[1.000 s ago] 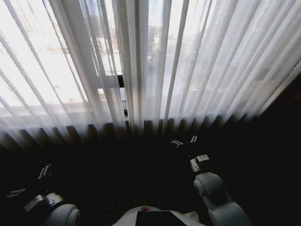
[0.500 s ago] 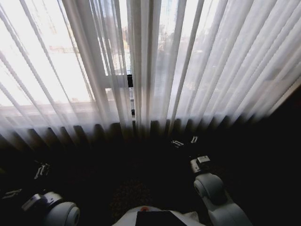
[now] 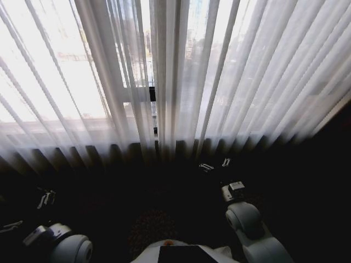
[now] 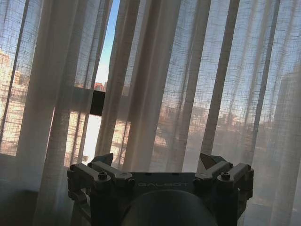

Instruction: Open the curtains by pulling them apart, changing their state from closed to fully open.

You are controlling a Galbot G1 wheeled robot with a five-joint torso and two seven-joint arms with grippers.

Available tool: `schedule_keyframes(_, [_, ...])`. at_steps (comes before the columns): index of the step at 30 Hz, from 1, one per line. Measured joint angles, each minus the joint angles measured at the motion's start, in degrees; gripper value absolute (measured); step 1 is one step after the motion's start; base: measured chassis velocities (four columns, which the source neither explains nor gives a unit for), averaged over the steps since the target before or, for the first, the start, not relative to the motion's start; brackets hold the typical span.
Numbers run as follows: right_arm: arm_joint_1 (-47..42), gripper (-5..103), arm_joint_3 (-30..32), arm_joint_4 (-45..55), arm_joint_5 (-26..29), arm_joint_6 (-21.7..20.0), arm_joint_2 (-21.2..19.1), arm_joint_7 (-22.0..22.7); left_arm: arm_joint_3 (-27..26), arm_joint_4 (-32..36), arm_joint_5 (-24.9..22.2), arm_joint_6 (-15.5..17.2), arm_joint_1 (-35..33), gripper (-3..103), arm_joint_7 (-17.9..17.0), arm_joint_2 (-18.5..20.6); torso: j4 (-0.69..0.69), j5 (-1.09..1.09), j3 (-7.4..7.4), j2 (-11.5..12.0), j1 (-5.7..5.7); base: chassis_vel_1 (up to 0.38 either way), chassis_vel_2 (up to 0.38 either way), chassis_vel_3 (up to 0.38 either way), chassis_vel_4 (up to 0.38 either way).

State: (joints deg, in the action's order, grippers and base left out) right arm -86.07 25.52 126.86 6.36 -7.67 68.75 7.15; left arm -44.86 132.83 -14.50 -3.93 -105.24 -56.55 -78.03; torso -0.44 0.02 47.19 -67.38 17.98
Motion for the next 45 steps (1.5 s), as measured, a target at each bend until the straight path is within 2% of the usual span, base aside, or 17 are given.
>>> schedule_keyframes(1, [0.0,100,0.0,0.0,0.0,0.0,0.0,0.0,0.0,0.0,0.0,0.0,0.0,100,0.0,0.0,0.0,0.0,0.0,0.0,0.0,0.0,0.0,0.0,0.0])
schedule_keyframes(2, [-0.01,100,-0.02,-0.08,0.0,0.0,0.04,0.0,-0.13,-0.02,-0.01,0.0,-0.06,100,4.52,0.0,0.04,0.0,0.0,0.0,0.0,0.0,0.0,0.0,0.0])
schedule_keyframes(3, [-0.08,100,-0.05,-0.15,-0.02,0.06,0.09,-0.02,-0.04,-0.03,0.0,0.0,-0.12,100,14.43,-0.01,-0.01,-0.03,0.0,-0.01,0.0,-0.028,0.05,0.061,-0.053])
schedule_keyframes(4, [-0.18,100,-0.07,-0.21,-0.02,0.1,0.1,-0.04,-0.04,-0.03,-0.01,-0.02,-0.22,100,21.97,-0.02,0.0,-0.01,0.0,0.0,-0.01,-0.072,0.076,0.061,-0.053])
schedule_keyframes(5, [-0.18,100,-0.07,-0.21,-0.02,0.1,0.1,-0.04,-0.04,-0.03,-0.01,-0.02,-0.22,100,21.97,-0.02,0.0,-0.01,0.0,0.0,-0.01,-0.072,0.076,0.061,-0.053])
schedule_keyframes(6, [-0.28,100,-0.05,-0.25,-0.02,0.18,0.09,-0.03,-0.05,-0.04,0.01,-0.07,-0.3,100,28.63,-0.02,-0.02,-0.02,-0.01,-0.01,-0.01,-0.072,0.116,0.061,-0.101])
schedule_keyframes(8, [-0.3,100,0.01,-0.34,-0.05,0.22,0.09,0.0,-0.12,-0.1,0.06,-0.19,-0.33,100,34.4,-0.02,-0.01,-0.01,-0.01,-0.01,-0.02,-0.145,0.139,0.081,-0.135])
schedule_keyframes(10, [-0.3,100,0.05,-0.35,-0.08,0.23,0.07,0.02,-0.13,-0.11,0.07,-0.2,-0.34,100,35.76,-0.02,-0.01,-0.01,-0.01,-0.01,-0.02,-0.164,0.162,0.101,-0.143])
schedule_keyframes(11, [-0.32,100,0.09,-0.35,-0.13,0.23,0.05,0.07,-0.13,-0.14,0.11,-0.22,-0.32,100,38.65,-0.04,0.0,-0.01,0.0,0.0,-0.01,-0.169,0.167,0.131,-0.14])
schedule_keyframes(18, [-0.61,100,0.18,-0.35,-0.18,0.34,0.06,0.14,0.2,-0.14,0.34,-0.23,-0.43,100,44.54,-0.11,0.0,-0.01,0.01,0.01,0.02,-0.187,0.163,0.182,-0.164])
schedule_keyframes(24, [-0.78,100,0.2,-0.35,-0.22,0.53,0.11,0.16,0.02,0.07,0.36,-0.3,-0.5,100,47.23,-0.11,0.0,-0.01,0.0,0.01,0.01,-0.159,0.133,0.146,-0.132])
schedule_keyframes(31, [-0.69,100,-0.08,-0.5,-1.15,0.47,0.01,0.32,-0.16,-0.94,0.11,-1.2,0.24,100,48.85,-0.16,0.0,-0.02,0.0,0.01,0.01,-0.083,0.096,0.075,-0.093])
schedule_keyframes(45, [-0.48,100,-0.5,-0.67,-1.12,0.34,-0.09,0.35,-0.1,-1.38,-0.28,-0.86,0.75,100,50.34,-0.83,0.01,-0.01,0.0,0.0,0.0,-0.077,0.079,0.071,-0.072])
